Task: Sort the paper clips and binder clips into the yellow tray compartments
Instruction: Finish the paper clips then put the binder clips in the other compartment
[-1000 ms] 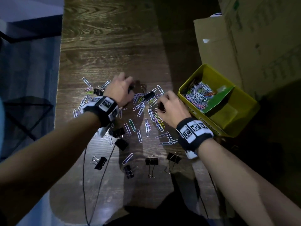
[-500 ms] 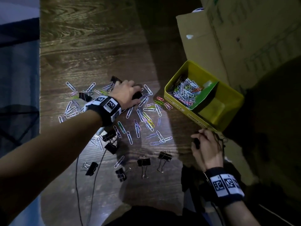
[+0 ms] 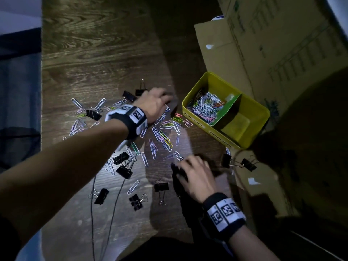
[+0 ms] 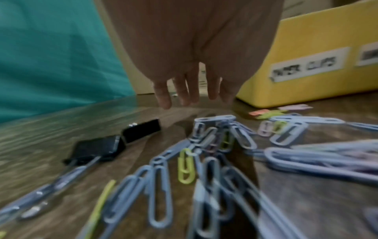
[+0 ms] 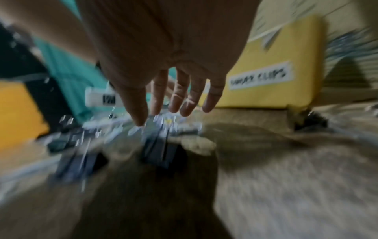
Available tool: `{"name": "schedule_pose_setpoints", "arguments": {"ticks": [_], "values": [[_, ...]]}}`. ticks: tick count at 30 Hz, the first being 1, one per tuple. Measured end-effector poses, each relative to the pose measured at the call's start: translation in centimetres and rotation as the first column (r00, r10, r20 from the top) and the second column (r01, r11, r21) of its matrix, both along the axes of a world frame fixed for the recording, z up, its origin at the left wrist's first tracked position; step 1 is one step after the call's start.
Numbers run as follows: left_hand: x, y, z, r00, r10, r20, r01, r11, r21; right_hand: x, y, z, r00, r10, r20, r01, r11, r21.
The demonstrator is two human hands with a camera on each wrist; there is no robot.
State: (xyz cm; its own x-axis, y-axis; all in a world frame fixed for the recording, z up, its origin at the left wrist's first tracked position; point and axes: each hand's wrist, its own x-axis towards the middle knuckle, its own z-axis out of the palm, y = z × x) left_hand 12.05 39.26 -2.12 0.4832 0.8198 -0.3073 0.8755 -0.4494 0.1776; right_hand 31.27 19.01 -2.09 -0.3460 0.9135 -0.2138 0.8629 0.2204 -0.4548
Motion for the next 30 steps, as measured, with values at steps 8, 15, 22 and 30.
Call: {"name": "schedule_pose_setpoints", "arguments": {"ticks": [8, 15, 22, 30], "values": [[-0.5, -8.0, -2.7, 0.967, -0.17, -0.192, 0.126, 0.967, -0.222, 3.5, -2.0, -0.6, 0.979, -0.164, 0.124, 0.182, 0.973, -0.144], [-3.0, -6.1, -1.7, 0.994, 0.058, -0.093, -0.074, 0.982, -0.174, -2.7, 6.3, 0.2, 0.995, 0.069, -0.067, -0.071, 0.997, -0.026], [-2.2, -9.0, -1.6, 0.987, 0.057, -0.152, -0.102, 0.947, -0.304, -4.6, 9.7, -1.9, 0.957, 0.158, 0.244, -0.096, 0.964, -0.247], [-5.1, -10.3, -0.9, 0.992, 0.121, 0.022, -0.116, 0.982, -0.148, -3.2, 6.8, -1.7, 0.99, 0.084, 0.113, -0.065, 0.984, -0.164]]}}
